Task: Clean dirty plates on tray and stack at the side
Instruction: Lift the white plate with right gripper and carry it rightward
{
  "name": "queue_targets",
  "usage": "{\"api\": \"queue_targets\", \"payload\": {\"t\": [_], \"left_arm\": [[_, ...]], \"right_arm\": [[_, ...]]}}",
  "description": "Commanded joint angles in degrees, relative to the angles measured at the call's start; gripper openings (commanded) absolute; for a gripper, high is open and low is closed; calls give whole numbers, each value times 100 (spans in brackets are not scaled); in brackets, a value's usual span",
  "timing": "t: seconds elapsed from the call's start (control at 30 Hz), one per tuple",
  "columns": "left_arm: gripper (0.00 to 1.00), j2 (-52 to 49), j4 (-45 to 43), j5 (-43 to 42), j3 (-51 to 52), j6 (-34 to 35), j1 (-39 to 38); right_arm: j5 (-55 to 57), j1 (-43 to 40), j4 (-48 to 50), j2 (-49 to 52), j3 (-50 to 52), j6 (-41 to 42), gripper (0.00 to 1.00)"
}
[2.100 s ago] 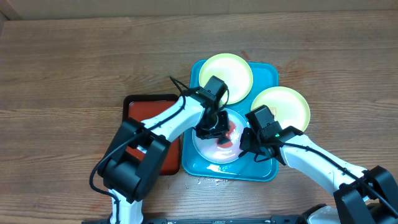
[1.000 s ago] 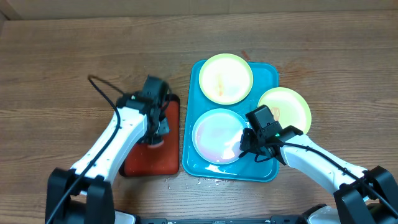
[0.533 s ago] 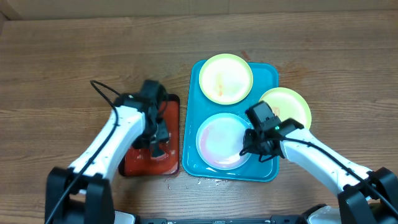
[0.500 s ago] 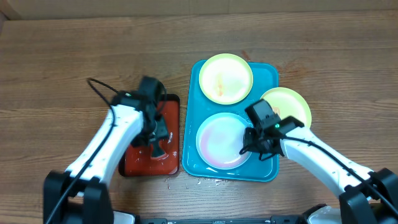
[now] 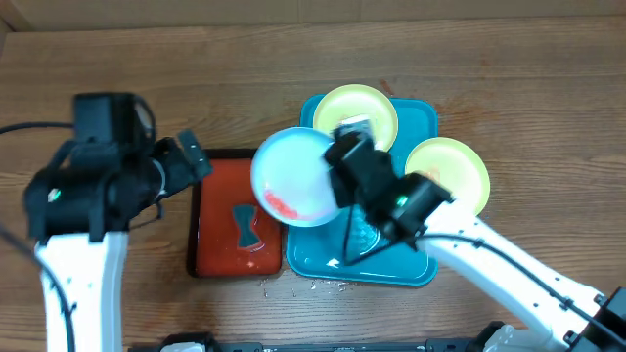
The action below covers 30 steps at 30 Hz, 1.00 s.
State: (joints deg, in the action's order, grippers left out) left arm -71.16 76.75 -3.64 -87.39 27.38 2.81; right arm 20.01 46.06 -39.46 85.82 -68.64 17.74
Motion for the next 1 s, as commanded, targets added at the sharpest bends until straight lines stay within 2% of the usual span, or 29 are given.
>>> {"api": "queue_targets", "payload": {"t": [0.0, 0.17, 0.43, 0.57, 0.97], "left_arm": [[100, 245, 98, -195, -170, -170, 59], [100, 343, 278, -103, -168, -168, 59], [100, 168, 374, -24, -160, -173, 55], [100, 87, 577, -24, -157, -170, 55], [100, 9, 573, -26, -157, -168, 55]], "right_arm": [[1005, 450, 374, -7, -109, -282, 4], [1919, 938, 966, 286, -109, -280, 4], [3694, 1735, 1139, 520, -109, -323, 4], [3849, 1899, 1193, 520, -109, -369, 4], [4931, 2535, 1722, 520, -109, -1650, 4]]}}
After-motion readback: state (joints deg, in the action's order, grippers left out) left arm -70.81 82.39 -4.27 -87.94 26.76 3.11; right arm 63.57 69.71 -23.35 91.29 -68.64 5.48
